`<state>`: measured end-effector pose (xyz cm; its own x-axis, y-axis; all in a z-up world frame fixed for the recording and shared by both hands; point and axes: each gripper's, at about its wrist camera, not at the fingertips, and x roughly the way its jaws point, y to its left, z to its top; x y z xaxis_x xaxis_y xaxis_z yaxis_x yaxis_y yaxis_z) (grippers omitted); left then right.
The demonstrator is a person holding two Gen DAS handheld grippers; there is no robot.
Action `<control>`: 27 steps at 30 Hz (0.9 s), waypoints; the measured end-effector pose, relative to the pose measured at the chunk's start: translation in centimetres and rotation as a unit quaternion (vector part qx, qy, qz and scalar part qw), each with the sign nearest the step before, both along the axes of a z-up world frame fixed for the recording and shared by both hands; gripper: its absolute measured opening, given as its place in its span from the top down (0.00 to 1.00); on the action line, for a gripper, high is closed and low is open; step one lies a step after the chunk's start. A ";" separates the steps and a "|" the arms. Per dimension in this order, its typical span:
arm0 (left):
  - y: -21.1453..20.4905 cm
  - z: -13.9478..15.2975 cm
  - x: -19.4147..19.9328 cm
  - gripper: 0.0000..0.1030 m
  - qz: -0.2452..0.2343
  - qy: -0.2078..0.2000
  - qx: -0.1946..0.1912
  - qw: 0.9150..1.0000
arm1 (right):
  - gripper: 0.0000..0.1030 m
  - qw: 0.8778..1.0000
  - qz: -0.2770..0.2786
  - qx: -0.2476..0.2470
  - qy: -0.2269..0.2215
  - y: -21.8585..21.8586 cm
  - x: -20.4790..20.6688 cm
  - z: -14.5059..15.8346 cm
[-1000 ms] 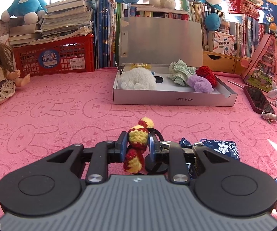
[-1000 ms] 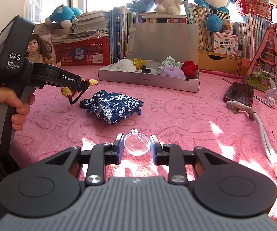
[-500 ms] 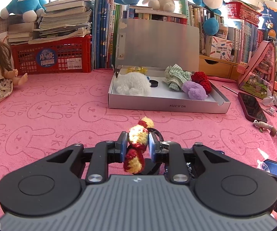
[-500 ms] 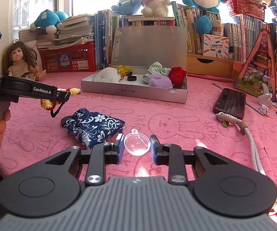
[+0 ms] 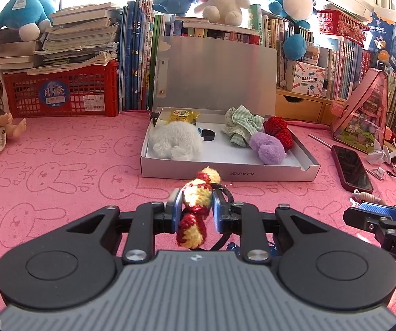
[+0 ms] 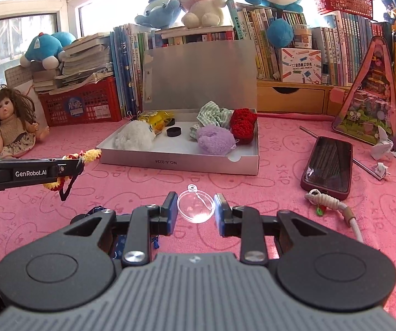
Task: Organize objects
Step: 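Carry the knitted toy and clear ring over into the white box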
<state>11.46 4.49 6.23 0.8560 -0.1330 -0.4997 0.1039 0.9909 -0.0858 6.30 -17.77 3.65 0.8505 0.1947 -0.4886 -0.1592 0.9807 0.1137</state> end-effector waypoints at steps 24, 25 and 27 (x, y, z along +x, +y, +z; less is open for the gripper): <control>0.8 1.0 7.6 0.73 -0.017 0.001 -0.035 0.999 | 0.68 0.999 -0.019 0.024 0.037 -2.3 9.8 1.6; 0.8 0.9 8.0 0.73 -0.014 0.002 -0.033 0.999 | 0.68 0.999 -0.019 0.025 0.041 -2.3 10.3 1.5; 0.9 0.7 8.8 0.73 -0.010 0.005 -0.031 0.999 | 0.68 0.998 -0.020 0.029 0.051 -2.4 11.2 1.1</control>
